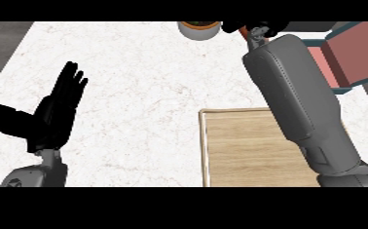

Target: Pick the sweet potato from the tray and place it in the cardboard box

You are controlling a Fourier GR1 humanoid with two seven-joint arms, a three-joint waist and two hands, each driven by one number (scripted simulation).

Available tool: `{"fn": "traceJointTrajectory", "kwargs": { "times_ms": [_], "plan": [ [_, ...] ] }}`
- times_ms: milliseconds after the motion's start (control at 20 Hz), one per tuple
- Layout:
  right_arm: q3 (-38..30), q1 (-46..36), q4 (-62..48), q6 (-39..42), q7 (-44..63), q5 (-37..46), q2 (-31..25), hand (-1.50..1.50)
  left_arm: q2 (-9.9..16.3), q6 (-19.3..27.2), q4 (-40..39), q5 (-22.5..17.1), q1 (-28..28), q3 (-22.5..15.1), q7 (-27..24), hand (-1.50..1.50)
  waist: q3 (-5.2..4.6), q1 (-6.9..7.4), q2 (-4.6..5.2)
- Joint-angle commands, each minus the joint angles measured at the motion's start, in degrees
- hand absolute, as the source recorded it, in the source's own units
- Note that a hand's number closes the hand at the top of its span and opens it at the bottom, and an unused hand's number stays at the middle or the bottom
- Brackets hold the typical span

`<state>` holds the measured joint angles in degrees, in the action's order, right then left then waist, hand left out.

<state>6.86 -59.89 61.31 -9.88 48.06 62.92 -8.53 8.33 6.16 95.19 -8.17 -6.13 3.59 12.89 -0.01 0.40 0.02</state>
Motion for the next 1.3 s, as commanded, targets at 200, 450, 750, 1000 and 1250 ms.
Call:
{"fn": "traceJointTrajectory", "kwargs": {
  "times_ms": [200,450,750,1000,1250],
  "plan": [
    [-8.02,1.85,-5.77,-2.12,-7.3,-2.66,-8.33,1.5,0.67,-0.59,1.64,-0.72,0.84,1.3,0.78,0.0,0.02,0.22,0.07],
    [-7.33,3.77,-11.34,-5.77,-9.22,2.25,-11.71,1.5,-0.79,0.77,-2.42,1.58,-2.82,0.04,-0.4,0.0,0.0,-0.09,0.22],
    [-11.14,-0.07,-26.89,-11.09,-17.47,2.03,-15.34,1.5,-0.2,-1.44,-3.99,-0.45,-3.72,1.36,-1.15,0.0,0.02,0.94,0.53],
    [-12.13,-0.48,-35.91,-9.22,-23.16,2.3,-19.66,1.5,-1.94,-0.28,-1.32,2.06,-1.59,-1.77,-1.3,0.0,0.05,1.57,0.79],
    [-11.68,0.73,-43.55,6.38,-22.35,2.03,-22.32,-1.5,-1.64,1.07,0.2,1.53,-3.66,-0.79,1.7,0.0,0.07,1.53,0.75]
  ]
}}
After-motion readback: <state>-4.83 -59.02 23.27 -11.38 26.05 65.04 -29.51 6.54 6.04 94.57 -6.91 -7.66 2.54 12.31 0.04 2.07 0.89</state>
